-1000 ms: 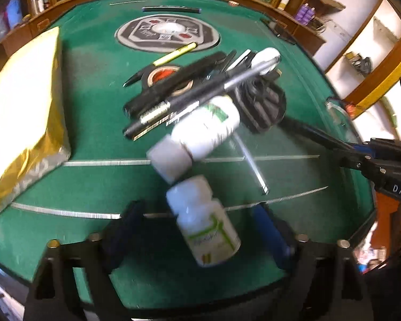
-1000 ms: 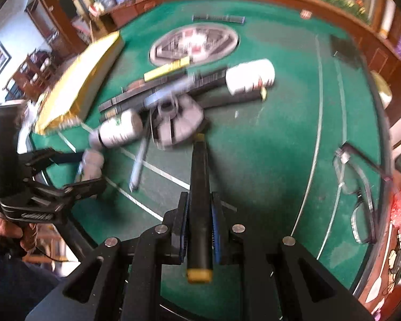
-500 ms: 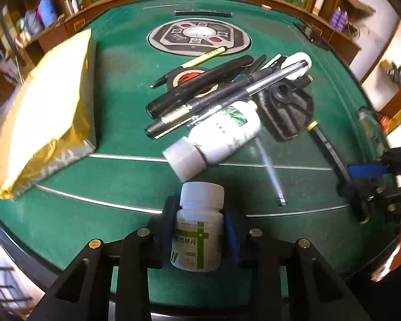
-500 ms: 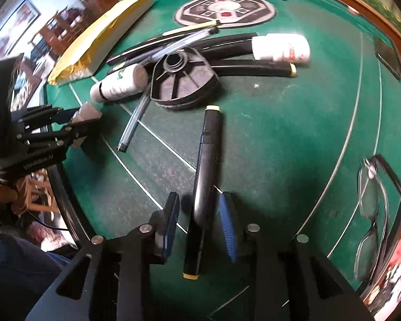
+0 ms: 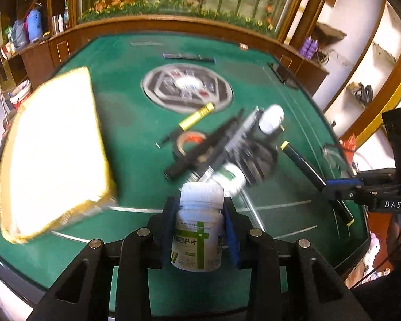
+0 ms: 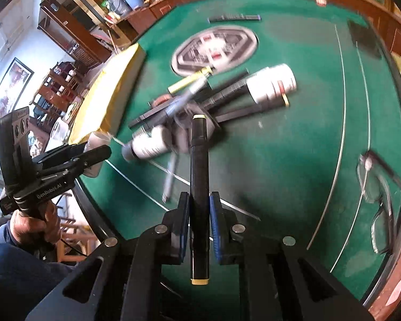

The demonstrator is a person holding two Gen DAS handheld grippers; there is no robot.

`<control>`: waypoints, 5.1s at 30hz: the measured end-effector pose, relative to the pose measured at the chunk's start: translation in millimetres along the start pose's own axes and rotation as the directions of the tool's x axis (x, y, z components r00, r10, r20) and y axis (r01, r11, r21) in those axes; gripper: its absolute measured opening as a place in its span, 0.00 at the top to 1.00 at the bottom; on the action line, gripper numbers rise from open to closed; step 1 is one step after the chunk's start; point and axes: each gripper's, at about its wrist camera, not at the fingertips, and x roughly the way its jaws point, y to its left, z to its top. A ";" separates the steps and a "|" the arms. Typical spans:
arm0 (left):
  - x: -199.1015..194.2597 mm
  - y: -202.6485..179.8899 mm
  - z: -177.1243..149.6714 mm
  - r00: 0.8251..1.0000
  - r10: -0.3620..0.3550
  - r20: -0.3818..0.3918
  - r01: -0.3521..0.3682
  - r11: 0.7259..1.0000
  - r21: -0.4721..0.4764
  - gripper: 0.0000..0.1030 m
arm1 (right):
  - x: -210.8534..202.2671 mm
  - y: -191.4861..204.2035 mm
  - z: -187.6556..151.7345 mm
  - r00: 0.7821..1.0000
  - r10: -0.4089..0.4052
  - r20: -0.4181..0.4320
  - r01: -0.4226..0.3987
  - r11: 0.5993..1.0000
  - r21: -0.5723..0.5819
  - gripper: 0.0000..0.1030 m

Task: Organize rigid objects
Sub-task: 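Carry the bottle with the left gripper into the white tray while the right gripper drops the marker there, then move both grippers back over the pile of items, then grasp the yellow pen with the left gripper while the right gripper grasps the purple-capped marker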

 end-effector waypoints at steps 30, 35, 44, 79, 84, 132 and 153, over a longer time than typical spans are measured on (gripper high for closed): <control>16.0 195.9 12.4 0.989 0.147 -0.008 -0.144 0.954 -0.263 0.65 | 182.8 221.8 147.8 0.988 0.075 -0.138 -0.097 0.983 -0.156 0.86; 25.0 204.6 11.4 0.989 0.148 -0.026 -0.149 0.951 -0.273 0.65 | 198.3 227.8 147.3 0.990 0.032 -0.139 -0.057 0.983 -0.175 0.86; 24.8 211.6 16.2 0.991 0.135 -0.026 -0.137 0.950 -0.280 0.45 | 178.7 214.9 145.4 0.994 0.044 -0.100 -0.061 0.981 -0.182 0.84; 61.3 7.8 46.0 0.977 -0.155 -0.145 0.172 0.978 0.119 0.32 | 10.8 8.5 -0.3 0.999 -0.035 0.026 0.029 0.981 0.194 0.69; 74.6 13.0 76.8 0.984 -0.139 -0.113 0.147 0.987 0.064 0.39 | -3.8 -11.6 -10.6 0.998 -0.047 0.043 0.036 0.974 0.223 0.66; 140.2 41.4 108.2 0.978 0.073 -0.195 -0.088 0.993 -0.072 0.92 | 156.1 -41.2 355.3 0.969 -0.247 0.020 0.221 0.825 -0.520 0.64; 135.3 55.6 108.3 0.990 -0.021 -0.136 -0.003 0.985 -0.174 0.92 | 59.3 -65.2 241.0 0.997 -0.014 0.076 0.017 0.999 -0.039 0.86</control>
